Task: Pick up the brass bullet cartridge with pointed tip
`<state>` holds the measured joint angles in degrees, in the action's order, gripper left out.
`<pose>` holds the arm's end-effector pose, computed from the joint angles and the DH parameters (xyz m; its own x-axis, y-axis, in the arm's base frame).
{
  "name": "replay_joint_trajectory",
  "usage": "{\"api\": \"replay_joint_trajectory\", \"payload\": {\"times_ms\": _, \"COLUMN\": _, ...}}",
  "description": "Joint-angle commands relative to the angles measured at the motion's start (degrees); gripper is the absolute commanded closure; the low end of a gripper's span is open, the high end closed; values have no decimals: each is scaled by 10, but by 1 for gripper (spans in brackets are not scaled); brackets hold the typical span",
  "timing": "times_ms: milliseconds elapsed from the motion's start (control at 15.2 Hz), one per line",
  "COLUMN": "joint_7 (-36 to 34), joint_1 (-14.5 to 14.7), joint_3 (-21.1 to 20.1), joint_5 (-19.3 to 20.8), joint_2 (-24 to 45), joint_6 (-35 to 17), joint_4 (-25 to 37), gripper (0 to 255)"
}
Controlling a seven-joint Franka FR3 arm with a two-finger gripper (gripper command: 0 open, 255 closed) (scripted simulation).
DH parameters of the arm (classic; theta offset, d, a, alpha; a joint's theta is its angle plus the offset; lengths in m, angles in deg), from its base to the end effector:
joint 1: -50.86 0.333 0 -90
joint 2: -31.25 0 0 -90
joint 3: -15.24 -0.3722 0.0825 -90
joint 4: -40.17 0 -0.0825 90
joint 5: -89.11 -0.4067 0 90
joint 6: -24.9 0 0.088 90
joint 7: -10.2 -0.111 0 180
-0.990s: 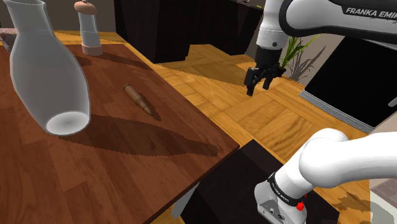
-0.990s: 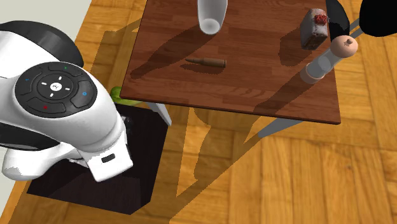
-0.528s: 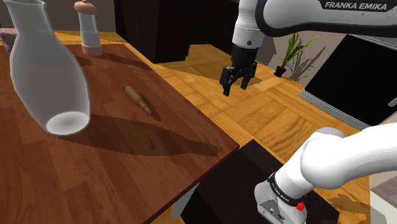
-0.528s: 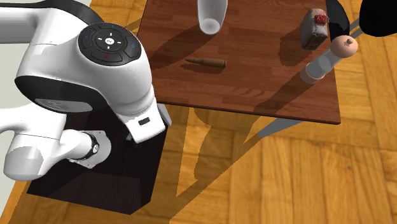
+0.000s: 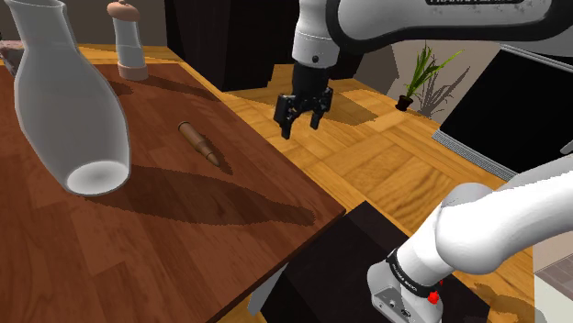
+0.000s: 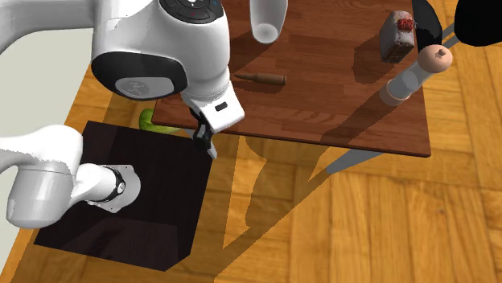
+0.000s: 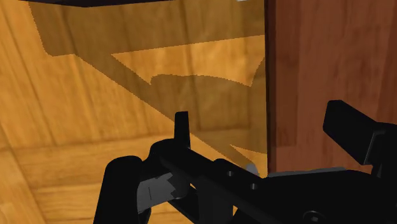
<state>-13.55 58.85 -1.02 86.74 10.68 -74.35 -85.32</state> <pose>0.3942 0.1981 0.5591 0.9966 -0.0267 -0.0779 -0.0190 -0.9950 0.0984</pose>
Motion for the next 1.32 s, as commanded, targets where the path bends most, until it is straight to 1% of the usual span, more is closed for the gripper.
{"api": "replay_joint_trajectory", "payload": {"times_ms": 0, "joint_7": -18, "joint_1": 6, "joint_3": -17, "joint_5": 0, "joint_2": 33, "joint_6": -17, "joint_4": 24, "gripper": 0}}
{"api": "replay_joint_trajectory", "payload": {"times_ms": 264, "joint_7": -53, "joint_1": 18, "joint_3": -48, "joint_5": 11, "joint_2": 97, "joint_6": -39, "joint_4": 81, "gripper": 0}}
{"api": "replay_joint_trajectory", "payload": {"times_ms": 462, "joint_7": -80, "joint_1": 28, "joint_3": -68, "joint_5": 27, "joint_2": 148, "joint_6": -50, "joint_4": 130, "gripper": 0}}
{"api": "replay_joint_trajectory", "payload": {"times_ms": 726, "joint_7": -118, "joint_1": 47, "joint_3": -92, "joint_5": 57, "joint_2": 220, "joint_6": -57, "joint_4": 204, "gripper": 0}}
{"api": "replay_joint_trajectory", "payload": {"times_ms": 990, "joint_7": -152, "joint_1": 72, "joint_3": -109, "joint_5": 94, "joint_2": 292, "joint_6": -54, "joint_4": 284, "gripper": 0}}
{"api": "replay_joint_trajectory", "payload": {"times_ms": 1254, "joint_7": -155, "joint_1": 72, "joint_3": -108, "joint_5": 96, "joint_2": 295, "joint_6": -84, "joint_4": 257, "gripper": 0}}
